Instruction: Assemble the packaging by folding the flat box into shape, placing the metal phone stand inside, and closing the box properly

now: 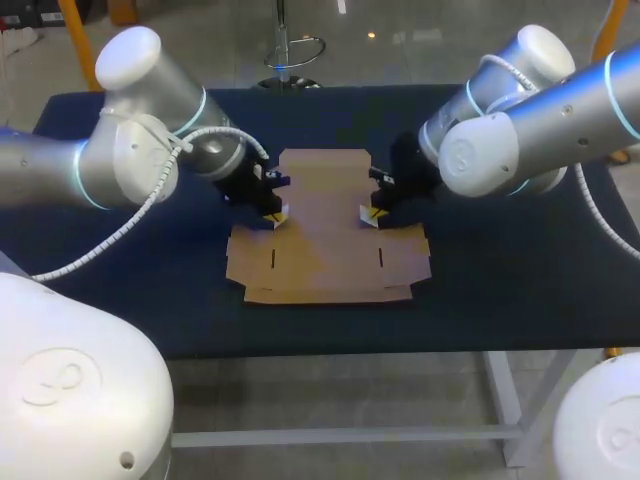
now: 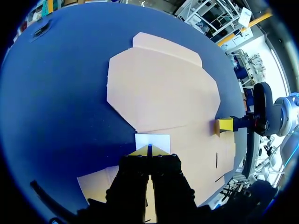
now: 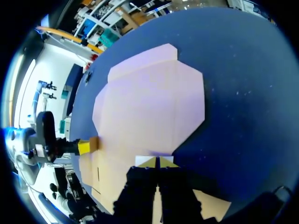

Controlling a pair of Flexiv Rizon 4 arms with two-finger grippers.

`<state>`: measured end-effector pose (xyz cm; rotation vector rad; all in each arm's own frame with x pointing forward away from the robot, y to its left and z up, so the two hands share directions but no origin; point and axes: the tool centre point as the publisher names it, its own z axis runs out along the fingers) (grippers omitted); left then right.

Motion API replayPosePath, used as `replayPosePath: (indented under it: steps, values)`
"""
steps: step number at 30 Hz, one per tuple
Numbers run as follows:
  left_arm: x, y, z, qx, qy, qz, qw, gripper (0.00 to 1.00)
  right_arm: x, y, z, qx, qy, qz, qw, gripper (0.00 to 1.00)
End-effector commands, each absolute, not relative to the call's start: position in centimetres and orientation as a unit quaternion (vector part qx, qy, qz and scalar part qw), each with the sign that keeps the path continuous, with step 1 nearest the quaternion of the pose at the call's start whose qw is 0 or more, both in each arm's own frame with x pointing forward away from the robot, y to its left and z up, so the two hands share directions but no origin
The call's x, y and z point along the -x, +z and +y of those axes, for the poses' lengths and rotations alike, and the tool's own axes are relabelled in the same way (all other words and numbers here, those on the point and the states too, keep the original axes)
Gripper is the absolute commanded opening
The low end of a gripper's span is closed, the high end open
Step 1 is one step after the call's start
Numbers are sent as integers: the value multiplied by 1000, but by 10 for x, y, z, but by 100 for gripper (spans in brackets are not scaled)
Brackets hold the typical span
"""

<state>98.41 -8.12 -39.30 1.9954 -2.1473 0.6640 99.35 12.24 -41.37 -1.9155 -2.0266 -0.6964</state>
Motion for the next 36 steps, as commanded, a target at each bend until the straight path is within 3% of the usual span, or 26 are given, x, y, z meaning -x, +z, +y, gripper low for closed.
replayPosePath:
  steps: [1, 24, 36]
  values:
    - [-984, -395, -88, -668, 214, -711, 57, 0, -994, -415, 123, 656, -238, -703, 138, 0]
    - [-991, -413, -92, -694, 184, -695, 45, 0, -993, -436, 134, 680, -173, -707, 90, 0]
    - [-984, -397, -84, -691, 195, -694, 53, 0, -994, -421, 116, 673, -208, -697, 132, 0]
